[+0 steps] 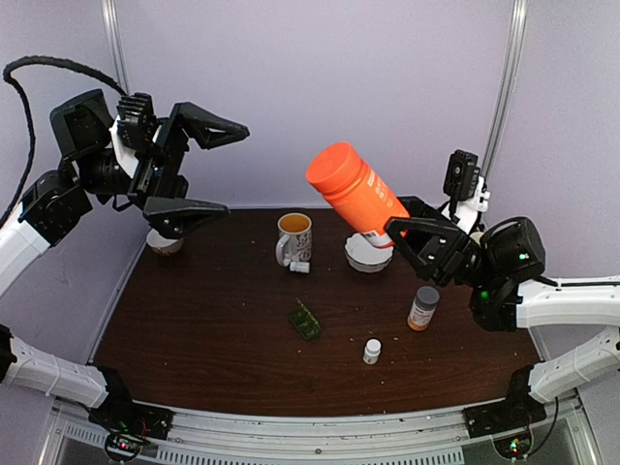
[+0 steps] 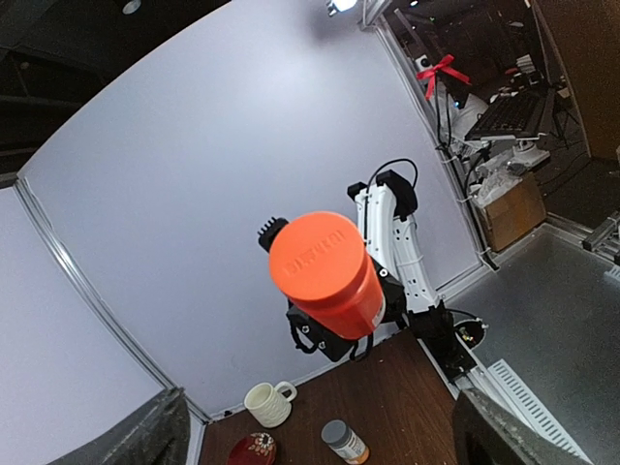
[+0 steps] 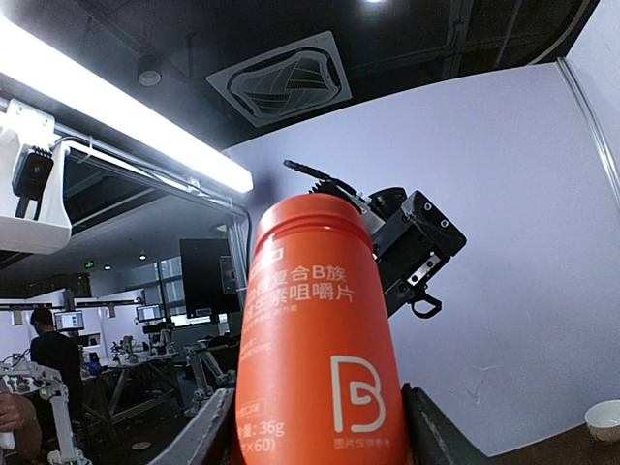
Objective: Sort the pills into containers
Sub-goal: Unscrew the lid of the pill bottle from the pill bottle.
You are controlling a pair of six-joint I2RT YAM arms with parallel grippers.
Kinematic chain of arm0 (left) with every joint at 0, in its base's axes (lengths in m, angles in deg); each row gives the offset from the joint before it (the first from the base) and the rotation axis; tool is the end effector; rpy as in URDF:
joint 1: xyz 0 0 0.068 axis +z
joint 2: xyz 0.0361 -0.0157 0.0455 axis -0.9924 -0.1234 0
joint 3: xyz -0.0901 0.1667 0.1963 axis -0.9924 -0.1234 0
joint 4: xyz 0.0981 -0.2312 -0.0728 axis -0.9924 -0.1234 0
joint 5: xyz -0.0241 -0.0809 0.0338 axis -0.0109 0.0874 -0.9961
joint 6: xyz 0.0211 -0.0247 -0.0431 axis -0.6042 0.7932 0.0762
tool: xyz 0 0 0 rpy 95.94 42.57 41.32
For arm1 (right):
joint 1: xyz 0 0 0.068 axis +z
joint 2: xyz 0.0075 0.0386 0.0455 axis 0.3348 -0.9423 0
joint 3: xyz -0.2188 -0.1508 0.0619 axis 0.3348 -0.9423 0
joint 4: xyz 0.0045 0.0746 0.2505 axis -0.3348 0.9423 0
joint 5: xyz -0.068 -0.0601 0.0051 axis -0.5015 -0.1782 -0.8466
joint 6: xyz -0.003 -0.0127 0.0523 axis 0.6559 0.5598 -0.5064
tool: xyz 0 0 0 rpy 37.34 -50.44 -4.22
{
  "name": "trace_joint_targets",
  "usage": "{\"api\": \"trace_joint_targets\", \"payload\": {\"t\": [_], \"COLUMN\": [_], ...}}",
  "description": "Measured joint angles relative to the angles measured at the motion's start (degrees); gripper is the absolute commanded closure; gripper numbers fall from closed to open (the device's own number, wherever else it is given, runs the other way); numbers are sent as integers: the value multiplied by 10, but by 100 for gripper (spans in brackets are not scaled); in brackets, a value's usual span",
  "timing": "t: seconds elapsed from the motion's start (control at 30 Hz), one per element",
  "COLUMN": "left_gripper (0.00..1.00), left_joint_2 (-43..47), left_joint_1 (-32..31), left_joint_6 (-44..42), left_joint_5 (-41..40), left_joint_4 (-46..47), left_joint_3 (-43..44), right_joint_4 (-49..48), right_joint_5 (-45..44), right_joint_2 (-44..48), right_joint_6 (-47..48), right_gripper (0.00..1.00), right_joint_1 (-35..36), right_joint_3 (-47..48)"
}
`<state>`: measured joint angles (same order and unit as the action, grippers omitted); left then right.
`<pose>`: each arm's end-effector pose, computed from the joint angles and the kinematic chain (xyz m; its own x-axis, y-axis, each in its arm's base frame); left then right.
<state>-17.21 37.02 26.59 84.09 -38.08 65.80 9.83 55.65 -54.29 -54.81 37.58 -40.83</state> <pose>0.1313 -0.1769 0.4952 0.3689 -0.1175 -0.9220 0.9132 -0.1392 0.3831 0.1132 0.2152 0.3761 -0.2867 0.4767 -0.8310 -0.9370 -0.3201 0.1396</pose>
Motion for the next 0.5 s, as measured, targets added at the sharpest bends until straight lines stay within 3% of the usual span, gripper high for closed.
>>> {"api": "trace_joint_targets", "payload": {"t": [0.27, 0.5], "left_gripper": [3, 2], "left_joint_2": [-14, -25], "left_joint_1": [-16, -34], "left_joint_6": [-10, -60], "left_joint_5": [11, -29], "left_joint_4": [15, -37], "left_joint_3": [-2, 0], "right_joint_4": [93, 151], "right_joint_5": [7, 13], "right_joint_2": [-3, -34], "right_joint_6": [32, 43], "right_gripper": [100, 100], "right_joint_1": [1, 3], "right_joint_3": [36, 57]}}
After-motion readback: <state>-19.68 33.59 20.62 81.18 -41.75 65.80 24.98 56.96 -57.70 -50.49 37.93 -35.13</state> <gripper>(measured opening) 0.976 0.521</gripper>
